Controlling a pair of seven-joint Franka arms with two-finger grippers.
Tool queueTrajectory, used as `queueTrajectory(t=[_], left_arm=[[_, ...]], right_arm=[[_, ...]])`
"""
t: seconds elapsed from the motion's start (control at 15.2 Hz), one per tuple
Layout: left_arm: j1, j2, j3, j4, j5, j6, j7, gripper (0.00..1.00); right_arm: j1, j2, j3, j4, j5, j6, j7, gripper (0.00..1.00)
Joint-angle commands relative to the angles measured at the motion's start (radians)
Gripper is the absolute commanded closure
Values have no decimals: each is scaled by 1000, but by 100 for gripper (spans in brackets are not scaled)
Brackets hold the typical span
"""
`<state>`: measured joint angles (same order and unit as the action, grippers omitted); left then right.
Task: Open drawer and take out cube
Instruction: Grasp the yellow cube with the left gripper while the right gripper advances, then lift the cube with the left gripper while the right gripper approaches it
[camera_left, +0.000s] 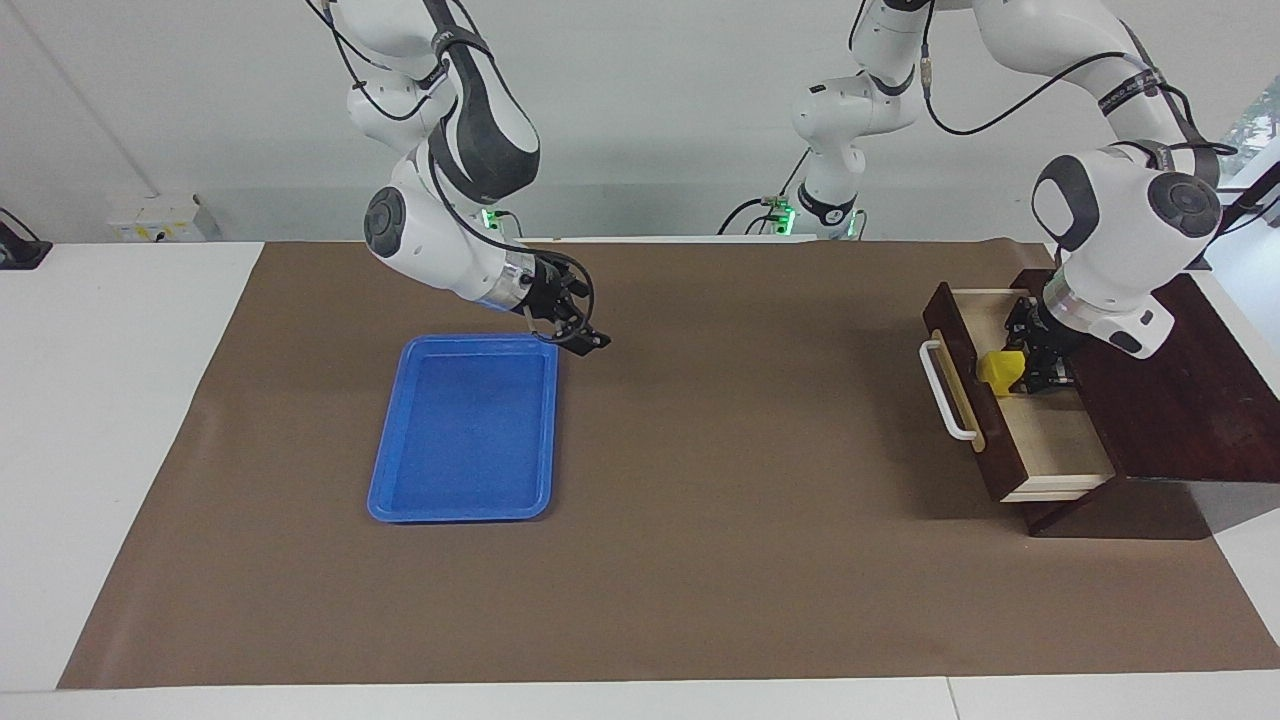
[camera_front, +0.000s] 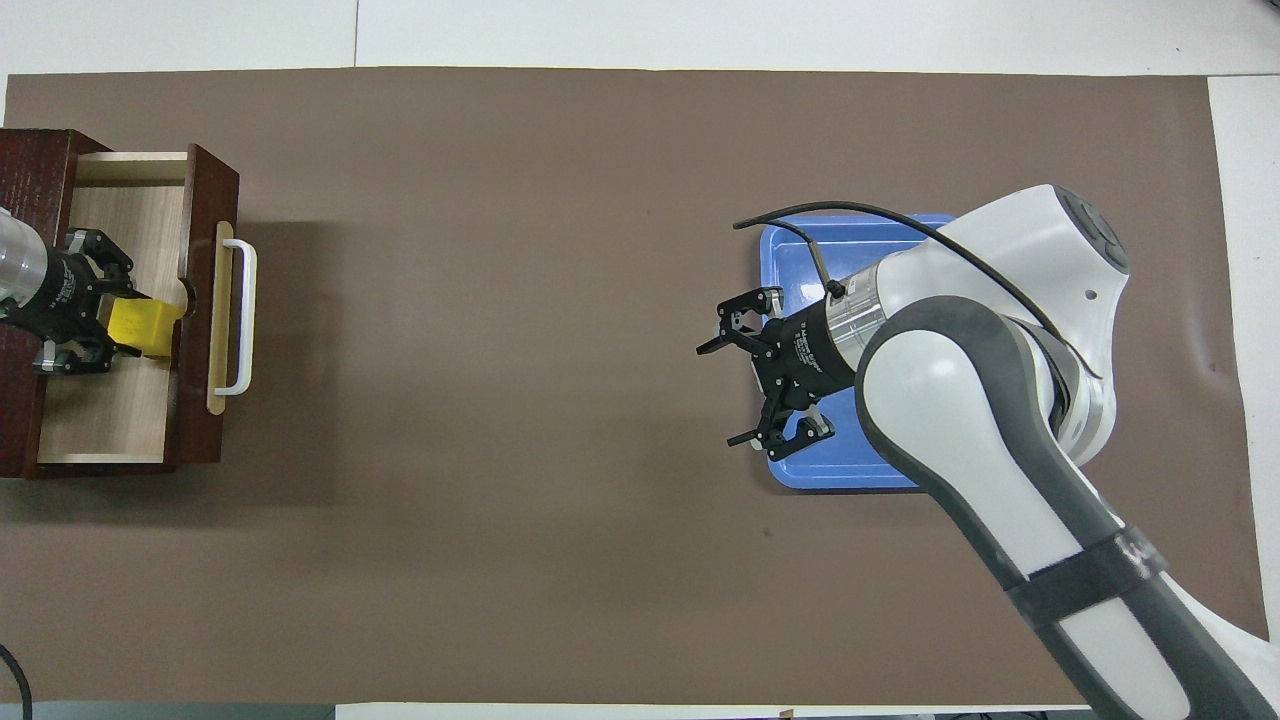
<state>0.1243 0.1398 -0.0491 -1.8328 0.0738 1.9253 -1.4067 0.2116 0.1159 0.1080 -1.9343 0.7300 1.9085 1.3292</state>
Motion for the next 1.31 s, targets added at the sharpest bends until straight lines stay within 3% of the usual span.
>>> queueTrajectory(t=[0.0, 0.33, 0.46, 0.85, 1.25], left_arm=[[5, -11, -6, 71, -3, -40, -21, 100], [-12, 29, -14, 341, -83, -274, -34, 100], [-95, 58, -20, 414, -72, -331, -104, 100], [-334, 67, -21, 417, -49, -319, -492, 100], [-540, 115, -21, 411, -54, -296, -727, 100]], right_arm=[[-1, -22, 1, -25, 17, 23, 8, 0], [-8, -21, 1, -21, 11, 24, 1, 0], [-14, -19, 1, -20, 11, 24, 2, 0], [-20, -19, -1, -17, 11, 23, 2, 0], [11, -19, 2, -25, 22, 93, 27, 0]])
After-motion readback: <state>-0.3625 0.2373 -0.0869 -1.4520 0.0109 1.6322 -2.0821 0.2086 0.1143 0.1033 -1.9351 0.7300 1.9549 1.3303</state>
